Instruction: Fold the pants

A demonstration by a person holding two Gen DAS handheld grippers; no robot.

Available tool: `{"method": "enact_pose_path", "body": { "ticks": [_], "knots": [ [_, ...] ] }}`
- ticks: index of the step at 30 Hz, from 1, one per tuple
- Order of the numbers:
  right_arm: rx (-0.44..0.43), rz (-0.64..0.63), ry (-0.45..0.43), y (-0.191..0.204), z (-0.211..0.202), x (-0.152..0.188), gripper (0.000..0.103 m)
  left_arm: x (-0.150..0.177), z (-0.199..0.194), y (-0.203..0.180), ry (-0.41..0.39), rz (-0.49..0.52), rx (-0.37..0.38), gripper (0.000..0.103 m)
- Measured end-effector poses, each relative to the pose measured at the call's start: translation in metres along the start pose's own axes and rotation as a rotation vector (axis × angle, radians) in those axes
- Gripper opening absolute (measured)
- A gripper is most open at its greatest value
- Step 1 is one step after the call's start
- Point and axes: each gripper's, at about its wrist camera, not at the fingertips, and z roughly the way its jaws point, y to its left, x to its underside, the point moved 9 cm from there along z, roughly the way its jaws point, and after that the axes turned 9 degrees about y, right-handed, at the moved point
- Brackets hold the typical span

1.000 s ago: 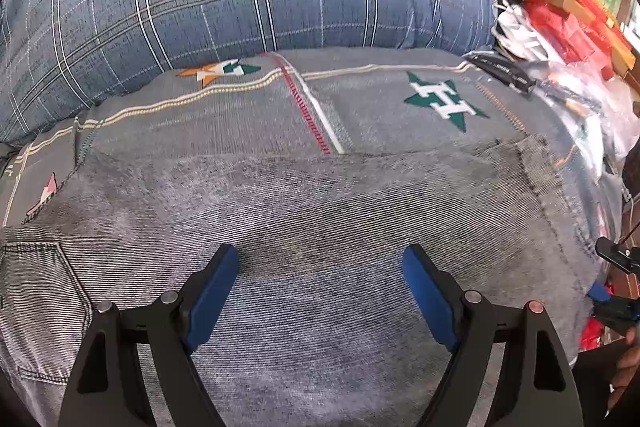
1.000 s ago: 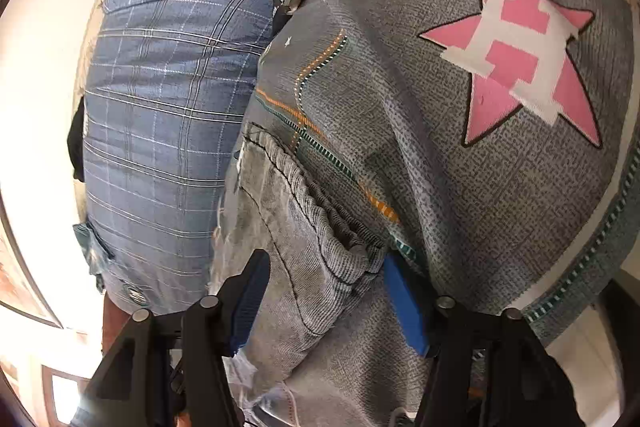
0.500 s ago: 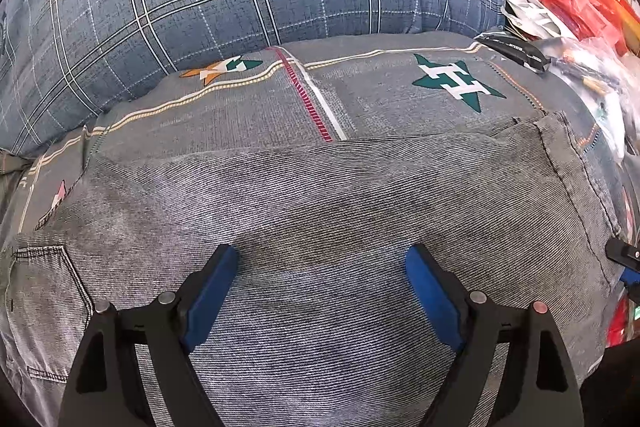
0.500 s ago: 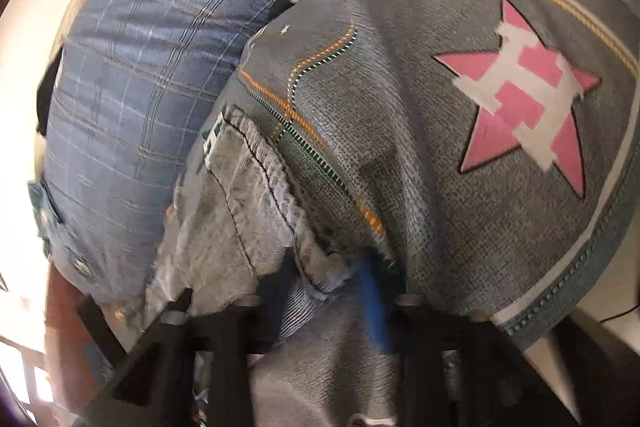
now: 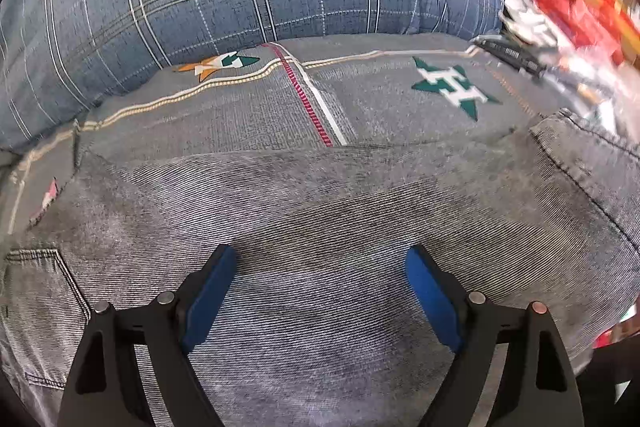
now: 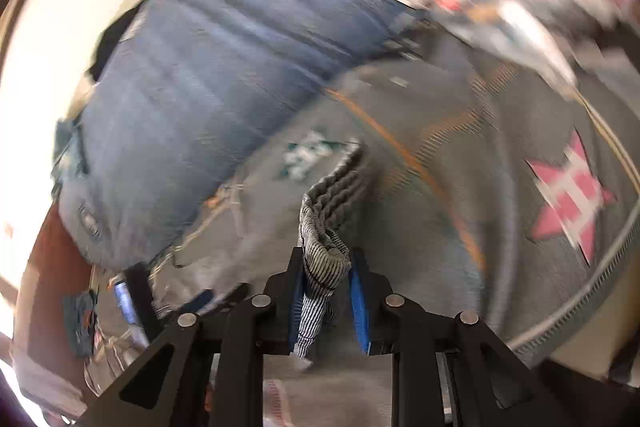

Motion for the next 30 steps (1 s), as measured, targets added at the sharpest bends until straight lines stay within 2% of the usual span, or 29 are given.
{"method": "enact_pose_path", "body": {
  "ticks": [3, 7, 9, 11, 14, 15, 16, 18, 20, 24, 27, 29, 30],
  "knots": [
    [-0.008, -0.15, -0.019, 0.066, -0.001, 0.004, 0.018, -0.004, -0.03, 0.026, -0.072, -0.082, 0.047, 0.082],
    [-0.036, -0.381, 0.022, 0.159, 0.025, 0.043, 0.016, 0.005, -0.078, 0.096, -0.179, -0.197, 0.035, 0.082],
    [-0.042, -0.489, 0.073, 0.199, 0.056, 0.078, 0.016, 0.016, -0.096, 0.132, -0.21, -0.251, 0.017, 0.082],
    [-0.055, -0.538, 0.149, 0.219, 0.091, 0.114, 0.016, 0.03, -0.112, 0.168, -0.238, -0.308, -0.009, 0.082],
    [-0.033, -0.599, 0.304, 0.226, 0.159, 0.17, 0.016, 0.055, -0.13, 0.214, -0.257, -0.378, -0.053, 0.082],
    [-0.047, -0.58, 0.359, 0.223, 0.178, 0.185, 0.02, 0.063, -0.133, 0.225, -0.254, -0.396, -0.061, 0.082],
    [-0.058, -0.559, 0.361, 0.219, 0.19, 0.194, 0.024, 0.069, -0.133, 0.231, -0.242, -0.402, -0.065, 0.082],
    [-0.092, -0.554, 0.338, 0.221, 0.185, 0.195, 0.03, 0.077, -0.131, 0.233, -0.219, -0.4, -0.051, 0.082],
    [-0.171, -0.492, 0.369, 0.217, 0.173, 0.19, 0.054, 0.079, -0.131, 0.225, -0.215, -0.391, -0.02, 0.082],
    [-0.273, -0.338, 0.297, 0.194, 0.135, 0.15, 0.056, 0.069, -0.134, 0.177, -0.23, -0.311, 0.069, 0.082],
    [-0.318, -0.192, 0.236, 0.158, 0.119, 0.112, 0.056, 0.066, -0.126, 0.144, -0.208, -0.267, 0.097, 0.082],
    [-0.351, -0.075, 0.288, 0.13, 0.135, 0.106, 0.056, 0.07, -0.104, 0.125, -0.151, -0.229, 0.078, 0.082],
    [-0.338, -0.027, 0.357, 0.117, 0.15, 0.11, 0.056, 0.074, -0.092, 0.119, -0.113, -0.213, 0.054, 0.082]
  ]
}}
